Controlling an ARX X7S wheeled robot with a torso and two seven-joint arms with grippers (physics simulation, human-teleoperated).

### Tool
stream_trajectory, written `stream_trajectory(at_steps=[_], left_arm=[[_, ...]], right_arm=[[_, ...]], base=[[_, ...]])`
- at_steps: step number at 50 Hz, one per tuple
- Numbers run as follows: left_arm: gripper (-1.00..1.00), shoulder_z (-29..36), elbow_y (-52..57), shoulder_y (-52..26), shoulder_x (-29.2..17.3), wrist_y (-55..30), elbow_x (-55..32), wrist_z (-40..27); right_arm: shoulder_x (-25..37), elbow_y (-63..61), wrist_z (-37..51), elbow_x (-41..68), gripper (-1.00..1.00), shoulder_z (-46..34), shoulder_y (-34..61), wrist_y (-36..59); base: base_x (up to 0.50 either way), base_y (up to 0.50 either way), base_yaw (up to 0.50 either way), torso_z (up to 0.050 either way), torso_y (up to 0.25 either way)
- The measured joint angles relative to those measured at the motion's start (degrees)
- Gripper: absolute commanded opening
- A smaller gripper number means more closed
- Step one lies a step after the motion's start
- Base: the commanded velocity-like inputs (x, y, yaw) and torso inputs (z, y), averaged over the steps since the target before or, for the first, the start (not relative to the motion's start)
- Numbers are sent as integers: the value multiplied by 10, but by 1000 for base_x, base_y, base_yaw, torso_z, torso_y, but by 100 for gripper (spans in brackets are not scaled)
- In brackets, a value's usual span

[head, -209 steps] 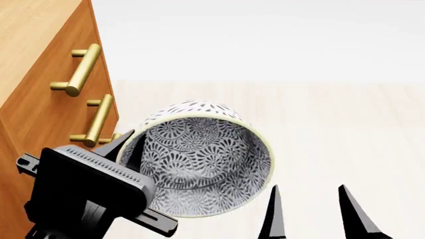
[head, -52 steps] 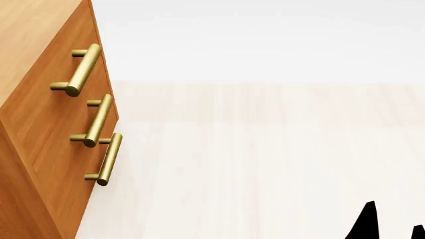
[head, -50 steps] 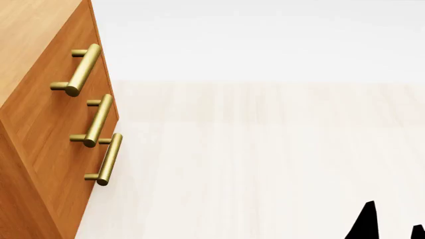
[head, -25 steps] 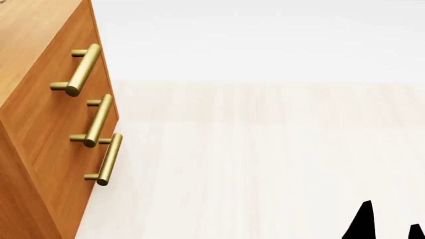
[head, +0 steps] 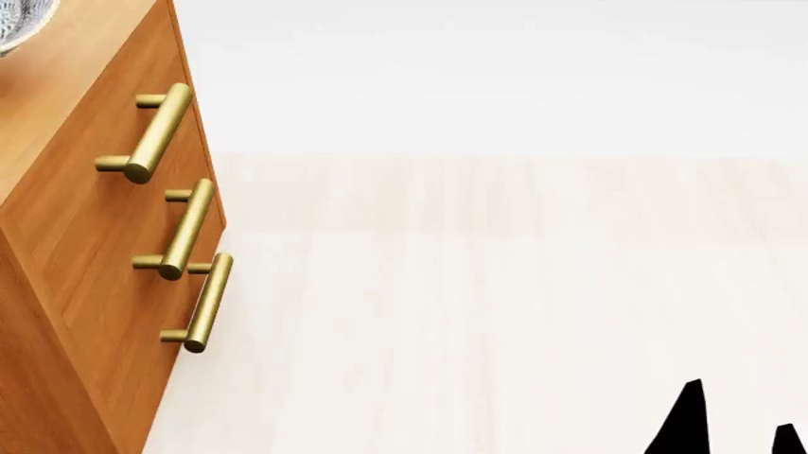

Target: Put the bowl on top of the cabinet.

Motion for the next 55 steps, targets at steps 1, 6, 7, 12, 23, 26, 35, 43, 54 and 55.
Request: stream_trajectory(at_steps=[1,6,7,12,23,26,35,43,54,55], left_arm=[[-100,1,-2,0,0,1,1,1],[-100,3,-8,2,-2,5,4,6],[-100,3,-9,3,-3,5,4,6],[-100,5,-15,7,-5,10,8,12],[-100,12,-29,7,-9,24,18,25],[-100,13,-33,7,-10,27,21,28],[-100,18,-41,8,-13,34,28,36],[100,24,-47,7,-14,37,34,44],[100,34,-42,7,-16,32,41,47],[100,34,-41,7,-16,31,42,46]], right_arm=[[0,0,0,0,100,0,0,0],[-1,2,1,-2,100,-1,2,1],[-1,2,1,-2,100,-1,2,2],[-2,4,2,-5,100,-2,4,3],[-4,7,4,-10,100,-3,6,5],[-4,8,4,-10,100,-3,7,6],[-5,10,5,-13,100,-4,9,7],[-6,12,6,-15,100,-4,11,9],[-7,14,5,-16,100,-5,13,10],[-7,14,5,-16,100,-5,13,11]], base=[[0,0,0,0,0],[0,0,0,0,0],[0,0,0,0,0],[0,0,0,0,0],[0,0,0,0,1],[0,0,0,0,0],[0,0,0,0,0],[0,0,0,0,0],[0,0,0,0,0],[0,0,0,0,0]])
